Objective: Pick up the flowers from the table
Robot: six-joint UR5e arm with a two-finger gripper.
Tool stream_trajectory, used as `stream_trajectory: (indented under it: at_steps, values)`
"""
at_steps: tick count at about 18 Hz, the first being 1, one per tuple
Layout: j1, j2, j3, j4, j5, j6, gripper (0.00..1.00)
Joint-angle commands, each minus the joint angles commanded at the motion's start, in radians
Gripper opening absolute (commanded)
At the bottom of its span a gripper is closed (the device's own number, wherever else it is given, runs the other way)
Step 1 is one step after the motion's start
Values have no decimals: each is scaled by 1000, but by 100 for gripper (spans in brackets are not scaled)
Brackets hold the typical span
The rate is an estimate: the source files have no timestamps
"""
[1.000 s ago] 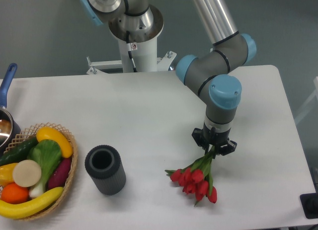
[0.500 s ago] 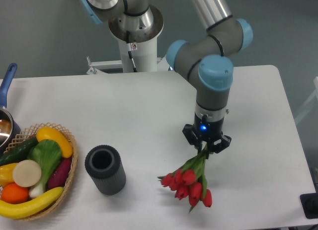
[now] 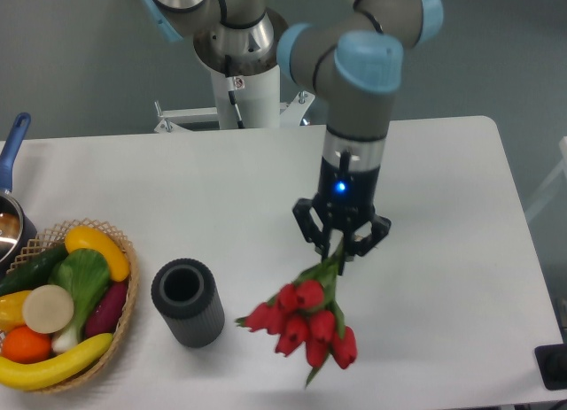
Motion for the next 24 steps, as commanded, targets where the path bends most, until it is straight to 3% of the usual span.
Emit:
stream_trajectory:
  at_steps: [8, 24]
  values:
    - [24, 32, -20, 0, -261, 9, 31]
    - [21, 32, -34, 0, -278, 14, 31]
